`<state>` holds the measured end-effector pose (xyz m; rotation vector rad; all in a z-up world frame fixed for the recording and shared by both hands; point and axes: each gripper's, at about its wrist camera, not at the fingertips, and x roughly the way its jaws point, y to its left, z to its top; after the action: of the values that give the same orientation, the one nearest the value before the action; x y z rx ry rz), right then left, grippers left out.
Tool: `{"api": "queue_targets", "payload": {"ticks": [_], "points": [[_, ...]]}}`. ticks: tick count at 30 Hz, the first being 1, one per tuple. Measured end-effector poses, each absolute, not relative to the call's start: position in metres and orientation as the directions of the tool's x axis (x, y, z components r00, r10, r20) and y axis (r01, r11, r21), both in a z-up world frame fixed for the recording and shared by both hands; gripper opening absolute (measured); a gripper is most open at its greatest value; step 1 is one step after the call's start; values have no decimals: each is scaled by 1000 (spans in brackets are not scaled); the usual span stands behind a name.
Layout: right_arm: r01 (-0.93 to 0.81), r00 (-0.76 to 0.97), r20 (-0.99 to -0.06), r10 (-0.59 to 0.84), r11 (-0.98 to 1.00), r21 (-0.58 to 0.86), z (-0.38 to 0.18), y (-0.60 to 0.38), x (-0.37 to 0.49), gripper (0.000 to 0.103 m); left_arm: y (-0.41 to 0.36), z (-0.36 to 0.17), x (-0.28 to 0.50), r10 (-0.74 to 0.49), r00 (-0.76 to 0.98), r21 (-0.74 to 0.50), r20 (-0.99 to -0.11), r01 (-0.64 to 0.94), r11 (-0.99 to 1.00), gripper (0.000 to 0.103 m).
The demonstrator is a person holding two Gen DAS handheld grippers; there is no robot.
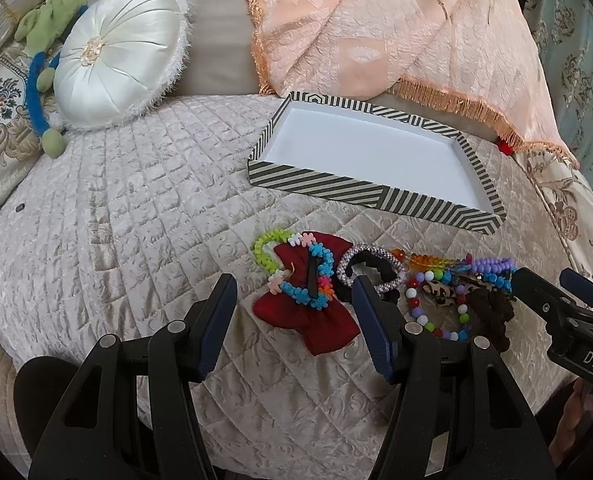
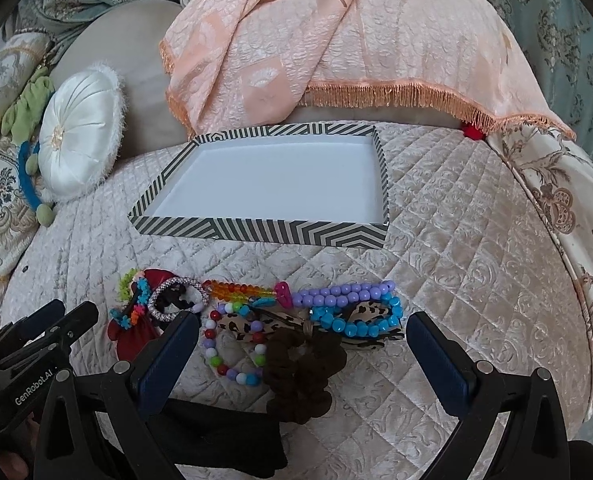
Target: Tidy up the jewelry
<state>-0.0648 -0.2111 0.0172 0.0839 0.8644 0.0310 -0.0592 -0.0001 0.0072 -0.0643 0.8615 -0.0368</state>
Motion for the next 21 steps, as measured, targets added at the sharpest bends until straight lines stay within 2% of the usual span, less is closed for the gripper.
{"api": "queue_targets", "payload": {"ticks": [21], "points": [[-1,648,-759,55,997,71,18,-207,-68,103,1,5,-60,-65,646,-79,-761,7,997,60]]}}
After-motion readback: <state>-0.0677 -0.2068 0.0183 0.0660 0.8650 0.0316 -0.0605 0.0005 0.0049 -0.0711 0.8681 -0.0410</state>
